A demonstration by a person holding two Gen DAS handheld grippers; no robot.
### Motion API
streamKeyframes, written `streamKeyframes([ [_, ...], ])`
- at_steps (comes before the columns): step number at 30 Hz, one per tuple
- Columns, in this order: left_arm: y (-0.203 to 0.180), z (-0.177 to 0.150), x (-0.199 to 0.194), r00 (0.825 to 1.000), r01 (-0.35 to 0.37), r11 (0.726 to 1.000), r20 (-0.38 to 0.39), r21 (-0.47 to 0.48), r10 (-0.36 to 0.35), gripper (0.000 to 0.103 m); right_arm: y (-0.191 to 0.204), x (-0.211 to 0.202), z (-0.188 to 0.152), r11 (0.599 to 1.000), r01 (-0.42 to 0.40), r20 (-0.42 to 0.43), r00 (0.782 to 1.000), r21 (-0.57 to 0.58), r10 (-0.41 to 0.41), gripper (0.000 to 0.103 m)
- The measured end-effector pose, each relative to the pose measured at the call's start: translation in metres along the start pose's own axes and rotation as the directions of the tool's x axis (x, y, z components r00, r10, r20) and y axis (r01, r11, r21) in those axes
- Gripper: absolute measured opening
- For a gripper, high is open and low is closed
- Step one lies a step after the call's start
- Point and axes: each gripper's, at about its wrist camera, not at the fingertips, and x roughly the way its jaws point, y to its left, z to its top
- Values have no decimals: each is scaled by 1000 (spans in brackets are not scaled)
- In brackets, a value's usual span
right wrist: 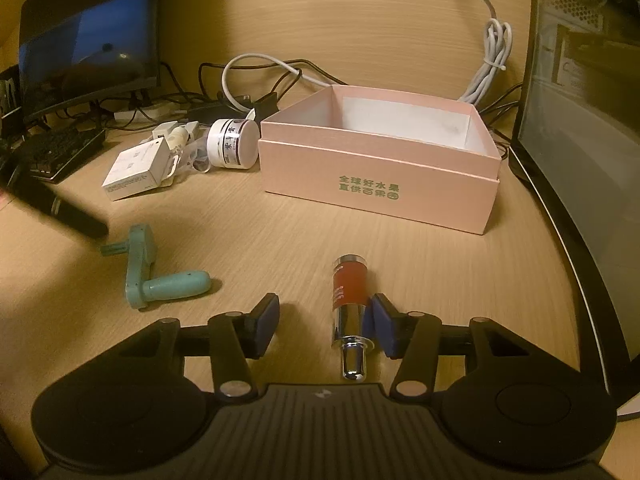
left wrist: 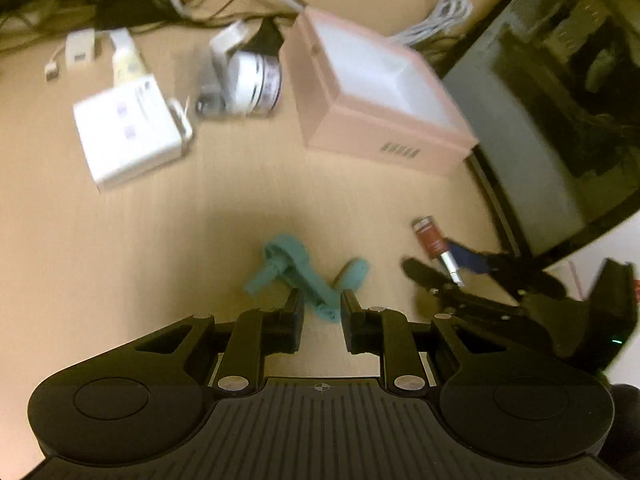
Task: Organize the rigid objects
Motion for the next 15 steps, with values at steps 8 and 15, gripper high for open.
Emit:
streamKeyframes([
  [8,-16,18,41,974,-172,982,164,81,157,30,2,0,0,1000,19,-1,1000,5,-19,55],
  [15,-42,8,56,933,-327,900,251,289,258,30,3,2,1,999,43,-4,999,25,-43,56],
])
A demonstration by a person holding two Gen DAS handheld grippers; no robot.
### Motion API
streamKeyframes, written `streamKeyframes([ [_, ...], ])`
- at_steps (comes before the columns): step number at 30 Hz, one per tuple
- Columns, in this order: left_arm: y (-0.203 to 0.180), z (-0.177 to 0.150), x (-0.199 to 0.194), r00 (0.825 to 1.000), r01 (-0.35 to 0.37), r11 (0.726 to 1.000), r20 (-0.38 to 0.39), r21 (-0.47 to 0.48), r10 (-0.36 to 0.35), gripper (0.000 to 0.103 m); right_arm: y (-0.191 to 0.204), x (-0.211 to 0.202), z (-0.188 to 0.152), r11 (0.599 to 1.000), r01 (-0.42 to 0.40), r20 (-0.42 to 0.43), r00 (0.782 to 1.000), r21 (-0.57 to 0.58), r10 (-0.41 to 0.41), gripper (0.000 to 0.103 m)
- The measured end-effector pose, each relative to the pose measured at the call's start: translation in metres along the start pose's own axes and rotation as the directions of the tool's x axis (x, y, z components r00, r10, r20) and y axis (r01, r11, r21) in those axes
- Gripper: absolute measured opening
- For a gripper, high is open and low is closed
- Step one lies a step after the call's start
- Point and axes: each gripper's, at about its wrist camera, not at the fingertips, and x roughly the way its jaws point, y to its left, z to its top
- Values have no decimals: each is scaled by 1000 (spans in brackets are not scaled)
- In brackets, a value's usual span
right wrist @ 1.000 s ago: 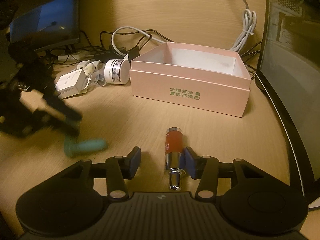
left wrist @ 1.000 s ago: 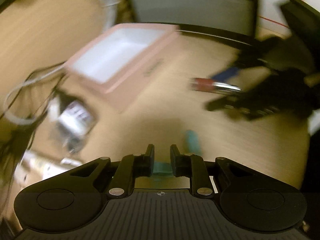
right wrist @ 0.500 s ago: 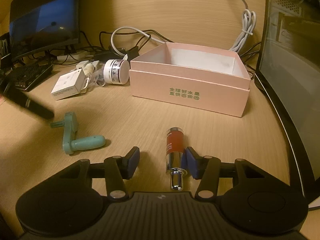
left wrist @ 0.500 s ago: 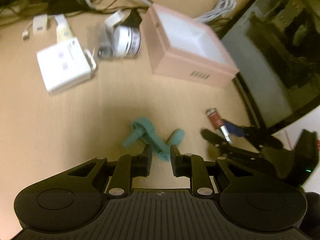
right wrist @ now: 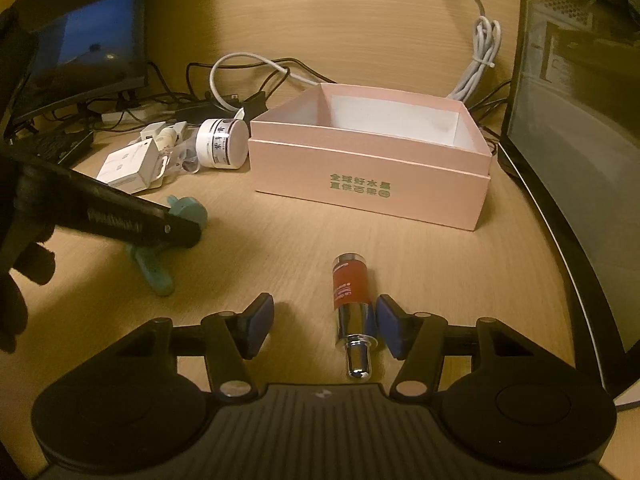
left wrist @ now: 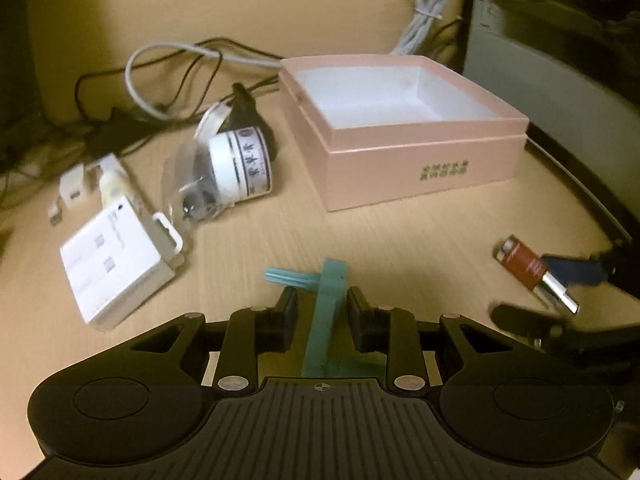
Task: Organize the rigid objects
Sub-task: 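Lower the teal piece and red cylinder into the pink box, opening both grippers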
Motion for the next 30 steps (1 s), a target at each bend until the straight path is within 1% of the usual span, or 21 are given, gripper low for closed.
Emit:
streamKeyframes([
  [1,2,-2,-1,1000,6,1000,3,-23,-6,30,0,0,1,1000,5,-2,1000,5,-5,56],
  [3,4,-5,-1,1000,21,999,12,-39,-20,30,1,1,2,1000,11,-3,1000,7,-11,48],
  [4,4,-6,-2,999,30,999,13,-16,-29,27,1,2,4,1000,10,-6,1000,8,-10,38],
  [5,4,-7,-3,999,37,999,17,2,-37,20,1,2,6,1000,12,-15,1000,8,-12,25],
  [6,5,-8,-5,999,47,999,23,13,-47,15,0,3,9,1000,13,-28,1000,7,-13,20],
  [8,6,-14,-7,997,64,998,48,26,-65,15,-3,3,14,1000,-4,-61,998,19,5,20],
  [11,6,-19,-10,994,82,996,64,21,-83,14,-5,-5,16,1000,0,-84,996,9,1,20],
  [15,6,-19,-26,987,114,993,108,27,-116,14,-4,-25,16,1000,-8,-85,996,-26,5,20],
  [18,8,-10,-38,978,142,990,151,5,-141,14,-6,-39,21,999,-5,-63,998,-40,3,20],
  [19,11,-2,-43,972,164,986,172,-10,-160,14,-7,-42,24,999,-5,-51,999,-40,3,20],
  [20,13,11,-50,960,196,980,208,-23,-187,14,-8,-46,29,999,-4,-33,999,-38,3,20],
  [21,14,25,-54,950,214,977,238,-19,-203,14,-8,-50,37,999,-5,-11,1000,-38,4,20],
  [23,14,72,-63,922,241,971,311,7,-231,15,-11,-58,65,998,1,58,998,-60,3,20],
  [24,14,92,-63,915,251,968,325,-1,-237,15,-13,-60,83,997,17,102,995,-70,-10,20],
  [25,16,117,-60,916,272,962,316,-33,-248,16,-15,-62,101,996,39,142,989,-75,-28,20],
  [26,18,139,-53,925,292,953,274,-76,-262,15,-17,-62,121,996,61,189,981,-71,-46,20],
  [27,20,154,-46,931,310,945,237,-104,-279,15,-22,-62,139,996,73,241,969,-57,-57,23],
  [28,24,163,-40,928,329,937,223,-120,-297,15,-26,-59,151,996,82,268,961,-39,-68,39],
  [29,27,163,-37,926,329,936,234,-123,-295,15,-32,-55,161,995,100,278,956,-10,-93,63],
  [30,30,159,-35,930,309,943,244,-121,-274,17,-36,-50,167,992,123,276,953,20,-124,68],
])
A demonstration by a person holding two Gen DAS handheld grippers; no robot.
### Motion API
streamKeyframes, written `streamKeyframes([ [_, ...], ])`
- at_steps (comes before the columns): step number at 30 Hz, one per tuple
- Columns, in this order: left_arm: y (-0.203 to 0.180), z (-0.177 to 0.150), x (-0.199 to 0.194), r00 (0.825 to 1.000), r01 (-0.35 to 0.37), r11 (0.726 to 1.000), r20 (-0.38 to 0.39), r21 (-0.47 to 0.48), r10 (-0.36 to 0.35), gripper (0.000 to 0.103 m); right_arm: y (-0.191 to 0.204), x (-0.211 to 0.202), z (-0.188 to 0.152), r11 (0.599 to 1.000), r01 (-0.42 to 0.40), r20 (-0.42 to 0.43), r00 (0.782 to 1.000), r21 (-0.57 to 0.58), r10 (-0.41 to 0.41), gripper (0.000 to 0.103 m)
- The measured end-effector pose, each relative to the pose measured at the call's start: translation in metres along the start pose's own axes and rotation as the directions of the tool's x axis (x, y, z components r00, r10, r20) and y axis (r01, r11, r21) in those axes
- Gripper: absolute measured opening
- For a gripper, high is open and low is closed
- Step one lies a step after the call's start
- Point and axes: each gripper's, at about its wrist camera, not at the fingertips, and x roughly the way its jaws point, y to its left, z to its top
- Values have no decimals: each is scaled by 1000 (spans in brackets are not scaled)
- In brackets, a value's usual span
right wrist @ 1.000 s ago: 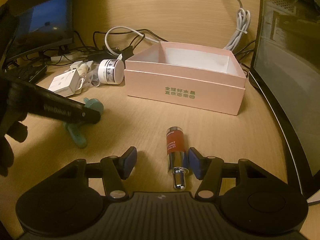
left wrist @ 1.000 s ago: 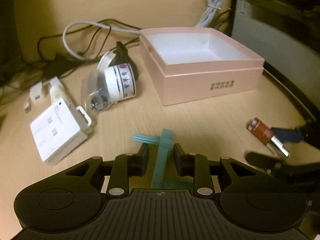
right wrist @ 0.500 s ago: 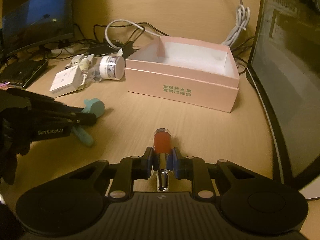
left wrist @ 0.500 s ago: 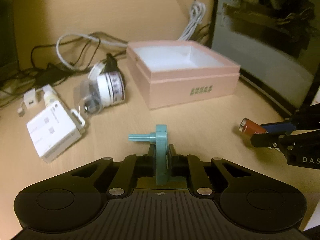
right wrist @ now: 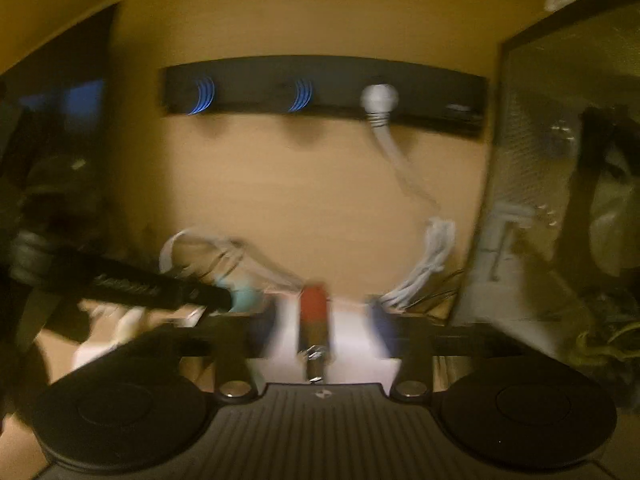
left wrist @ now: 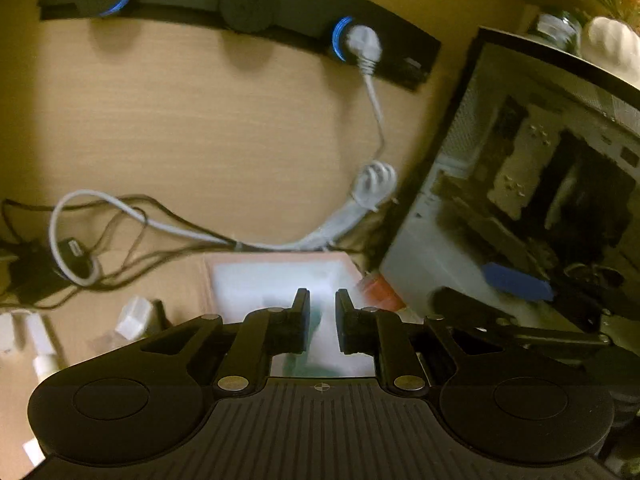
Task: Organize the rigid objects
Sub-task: 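Lower the teal piece and red cylinder into the pink box, opening both grippers, then grasp the white USB-C cable box with the right gripper while the left gripper grasps the cream tube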
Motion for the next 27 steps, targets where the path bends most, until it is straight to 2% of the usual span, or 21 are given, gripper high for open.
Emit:
streamKeyframes([
  [2,15,-15,-5,999,-45,999,21,-3,45,17,-5,5,-5,999,26,-26,999,44,-25,68],
  [4,38,-30,-15,994,-95,995,40,-42,97,17,-8,2,-26,996,-22,-72,997,92,29,68],
  [6,64,-45,-28,984,-169,983,45,-76,173,17,-5,2,-51,995,-26,-128,991,101,38,68],
  [10,127,-68,-49,943,-327,930,0,-168,332,17,3,4,-95,992,-33,-240,969,118,60,68],
  [13,164,-81,-61,921,-384,884,-47,-265,386,16,8,5,-116,983,-55,-296,949,172,105,68],
  [15,173,-86,-65,919,-389,873,-56,-294,391,16,15,7,-123,980,-76,-319,939,183,132,68],
  [17,177,-91,-66,922,-384,875,-67,-294,382,16,26,14,-122,980,-97,-333,931,172,151,68],
  [20,175,-98,-59,932,-363,890,-100,-277,349,16,47,16,-120,978,-159,-333,922,135,196,68],
  [24,160,-115,-60,953,-298,928,-132,-223,274,17,78,21,-108,967,-253,-304,919,39,253,69],
  [27,154,-123,-79,957,-287,925,-119,-249,265,17,110,23,-98,939,-338,-270,912,-65,309,70],
])
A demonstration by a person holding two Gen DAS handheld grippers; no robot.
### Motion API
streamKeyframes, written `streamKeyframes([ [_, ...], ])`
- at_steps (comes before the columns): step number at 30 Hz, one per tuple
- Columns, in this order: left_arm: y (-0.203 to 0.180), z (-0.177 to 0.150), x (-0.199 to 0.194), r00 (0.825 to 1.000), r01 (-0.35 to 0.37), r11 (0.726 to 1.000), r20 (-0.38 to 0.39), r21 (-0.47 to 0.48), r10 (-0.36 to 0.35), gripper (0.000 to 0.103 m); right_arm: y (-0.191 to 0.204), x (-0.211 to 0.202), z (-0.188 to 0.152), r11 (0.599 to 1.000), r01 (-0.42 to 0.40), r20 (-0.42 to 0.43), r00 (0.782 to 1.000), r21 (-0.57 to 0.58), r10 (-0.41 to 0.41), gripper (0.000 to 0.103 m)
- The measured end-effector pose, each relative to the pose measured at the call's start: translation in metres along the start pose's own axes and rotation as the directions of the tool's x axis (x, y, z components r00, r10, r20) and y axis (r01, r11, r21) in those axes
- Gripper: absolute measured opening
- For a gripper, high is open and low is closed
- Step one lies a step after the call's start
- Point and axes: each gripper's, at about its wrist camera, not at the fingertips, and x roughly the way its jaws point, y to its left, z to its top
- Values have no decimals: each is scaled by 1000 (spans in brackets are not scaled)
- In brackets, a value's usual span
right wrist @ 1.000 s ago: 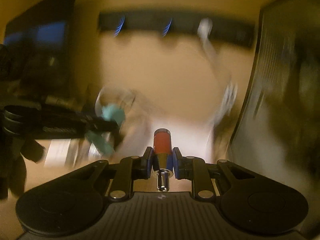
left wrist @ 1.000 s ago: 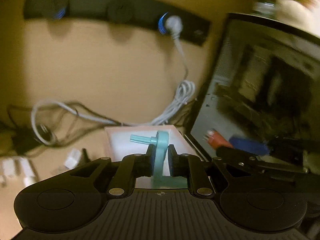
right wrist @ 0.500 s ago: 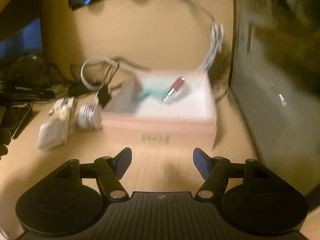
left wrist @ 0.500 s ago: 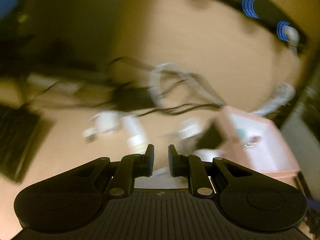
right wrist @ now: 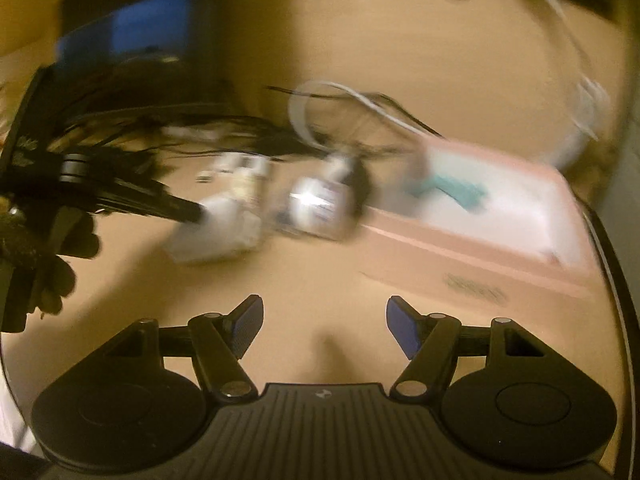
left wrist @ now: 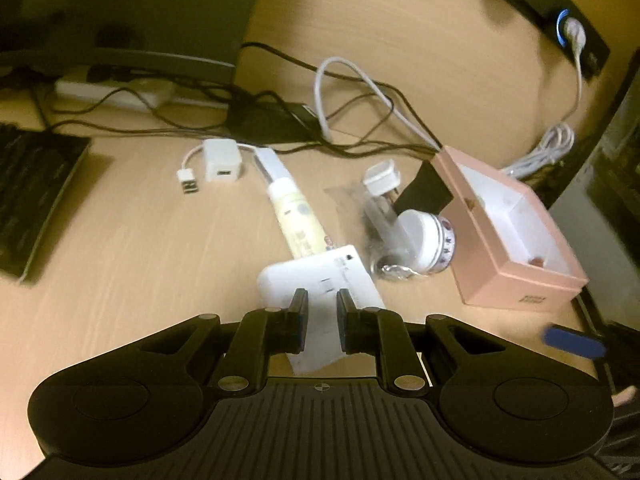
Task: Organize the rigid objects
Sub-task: 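Grasp the white USB-C cable box with the right gripper while the left gripper grasps the cream tube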
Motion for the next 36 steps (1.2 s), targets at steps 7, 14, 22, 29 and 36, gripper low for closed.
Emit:
streamKeyframes([
  [7,31,-18,-42,990,-126,985,43,-121,132,17,75,53,31,977,-68,34,996,-200,77,75],
  [14,62,-25,-54,970,-231,954,25,-192,240,17,119,105,46,987,-6,12,1000,-162,8,76],
  [22,70,-6,-35,982,-181,971,30,-160,188,17,95,118,39,996,-50,-70,997,-70,46,68],
  [29,17,24,20,995,-90,992,28,-91,92,17,45,58,6,997,66,-63,996,37,-63,68],
  [36,-14,42,83,984,-175,980,30,-95,178,22,-11,7,-47,953,267,-127,960,143,-250,68],
])
